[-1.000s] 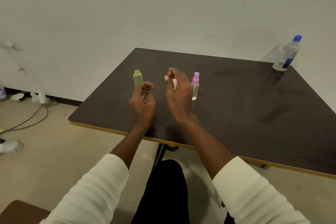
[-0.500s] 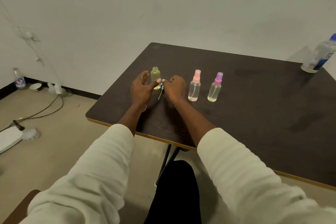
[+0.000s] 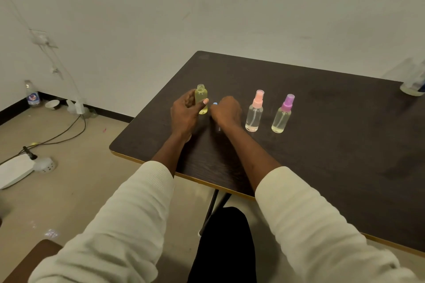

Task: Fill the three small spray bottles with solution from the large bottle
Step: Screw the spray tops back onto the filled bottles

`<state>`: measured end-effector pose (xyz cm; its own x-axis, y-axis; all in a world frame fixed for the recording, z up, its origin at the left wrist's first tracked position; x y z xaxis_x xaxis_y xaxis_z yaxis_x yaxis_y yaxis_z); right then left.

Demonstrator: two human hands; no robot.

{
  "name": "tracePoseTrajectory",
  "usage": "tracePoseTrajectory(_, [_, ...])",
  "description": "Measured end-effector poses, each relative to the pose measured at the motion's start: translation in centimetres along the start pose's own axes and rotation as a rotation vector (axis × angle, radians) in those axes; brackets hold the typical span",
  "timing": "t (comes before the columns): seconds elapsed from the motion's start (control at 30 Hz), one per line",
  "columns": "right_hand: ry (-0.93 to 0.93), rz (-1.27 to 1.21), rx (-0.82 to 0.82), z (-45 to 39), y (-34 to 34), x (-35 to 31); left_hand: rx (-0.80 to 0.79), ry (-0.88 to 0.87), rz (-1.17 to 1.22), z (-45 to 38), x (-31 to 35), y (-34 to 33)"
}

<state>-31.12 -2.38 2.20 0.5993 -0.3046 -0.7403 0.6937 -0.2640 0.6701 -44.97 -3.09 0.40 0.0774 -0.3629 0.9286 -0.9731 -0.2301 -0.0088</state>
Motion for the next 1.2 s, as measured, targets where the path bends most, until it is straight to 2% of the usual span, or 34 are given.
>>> tracePoseTrajectory(0.17, [-0.01,0.045,-0.065,-0.4,0.6,-0.3,0.007,-0.014,-0.021,0.0,0.0,0.0])
tracePoseTrajectory(0.27, [0.037,-0.02,-0.03,-0.5,1.1,-0.6,0.011,-0.009,-0.051,0.1,-0.1,0.0])
tracePoseTrajectory(0.47, [0.23,-0.515,0.139,1.5,4.5,-3.2,0.007,0.014,-0.055,0.1,-0.5,0.2])
tracePoseTrajectory(0.6, [0.282,-0.778,0.03,1.7,5.7,-5.4,0.024,0.025,-0.047,0.2,-0.3,0.1])
tracePoseTrajectory(0.73, [0.39,-0.776,-0.056,2.2,6.1,-7.1,0.019,0.02,-0.048,0.2,0.1,0.1])
tracePoseTrajectory(1.2, [0.434,-0.69,-0.015,1.9,4.6,-6.6,0.013,0.007,-0.055,0.3,0.3,0.0])
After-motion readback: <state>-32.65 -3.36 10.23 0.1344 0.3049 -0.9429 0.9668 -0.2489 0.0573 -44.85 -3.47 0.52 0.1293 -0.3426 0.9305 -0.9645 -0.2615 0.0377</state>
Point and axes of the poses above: each hand's wrist, its own z-axis away from the middle knuckle, its own y-axis out of the back of the hand, x = y × z, the point moved 5 cm from there along -z, towards the middle knuckle, and after that the axes turned 8 degrees about -y, right-handed, at the moved point
